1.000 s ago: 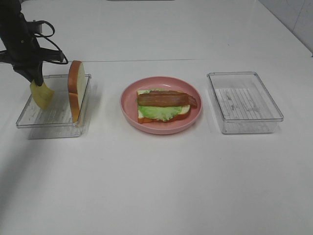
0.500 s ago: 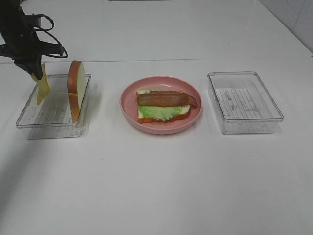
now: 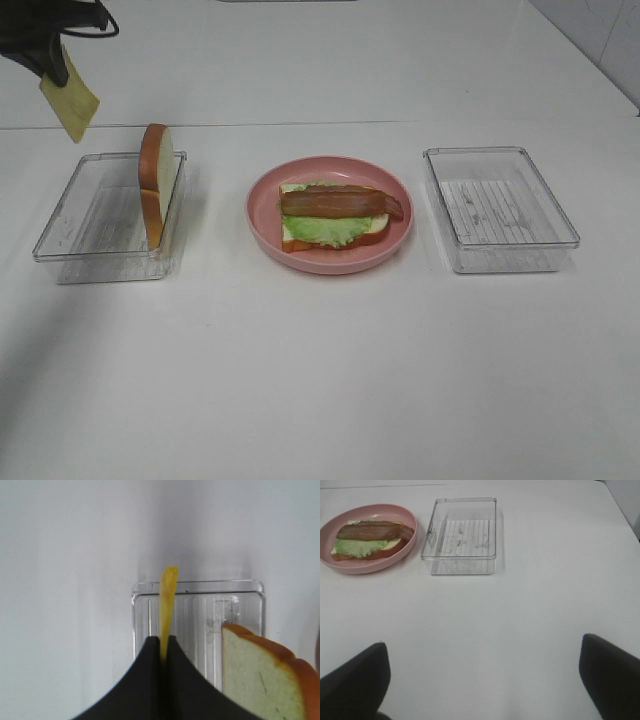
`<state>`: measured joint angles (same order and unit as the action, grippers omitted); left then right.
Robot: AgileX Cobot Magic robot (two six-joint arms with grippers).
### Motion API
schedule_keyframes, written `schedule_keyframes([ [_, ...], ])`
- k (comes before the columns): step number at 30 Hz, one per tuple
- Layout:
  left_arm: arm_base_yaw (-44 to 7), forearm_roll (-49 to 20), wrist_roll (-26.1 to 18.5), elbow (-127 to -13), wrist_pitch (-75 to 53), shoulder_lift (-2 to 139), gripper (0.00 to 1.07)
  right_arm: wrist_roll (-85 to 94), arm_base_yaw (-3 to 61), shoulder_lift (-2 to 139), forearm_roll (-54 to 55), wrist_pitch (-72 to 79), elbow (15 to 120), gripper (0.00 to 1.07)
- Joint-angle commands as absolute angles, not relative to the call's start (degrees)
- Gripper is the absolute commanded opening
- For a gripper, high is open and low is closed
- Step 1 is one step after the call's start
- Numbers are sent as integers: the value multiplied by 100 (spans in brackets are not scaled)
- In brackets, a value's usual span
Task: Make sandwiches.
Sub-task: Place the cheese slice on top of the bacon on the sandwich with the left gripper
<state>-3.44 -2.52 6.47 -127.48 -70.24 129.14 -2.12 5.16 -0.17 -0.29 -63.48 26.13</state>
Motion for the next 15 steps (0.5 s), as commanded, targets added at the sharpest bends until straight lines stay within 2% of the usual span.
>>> schedule_keyframes([
  [1, -372, -550, 682, -12817, -7523, 12468, 0, -160, 504, -172, -74, -6297, 2595, 96],
  [4, -372, -934, 676, -12972, -7511, 12296, 0, -160, 504, -172, -74, -6297, 2595, 96],
  [5, -372, -1278, 653, -13104, -7420, 12204, 0, -160, 504, -172, -74, -6297, 2595, 96],
  [7, -372, -1427, 653, -13161, -7380, 12187, 0, -160, 504, -172, -74, -6297, 2595, 96],
  [8, -413, -1748, 630, -13316, -7317, 12152, 0, -160, 504, -172, -74, -6297, 2595, 96],
  [10, -430, -1891, 607, -13384, -7277, 12152, 0, -160, 504, -172, -74, -6297, 2595, 96],
  [15, -785, -2418, 521, -13596, -7087, 12158, 0, -160, 504, -172, -74, -6297, 2595, 96],
])
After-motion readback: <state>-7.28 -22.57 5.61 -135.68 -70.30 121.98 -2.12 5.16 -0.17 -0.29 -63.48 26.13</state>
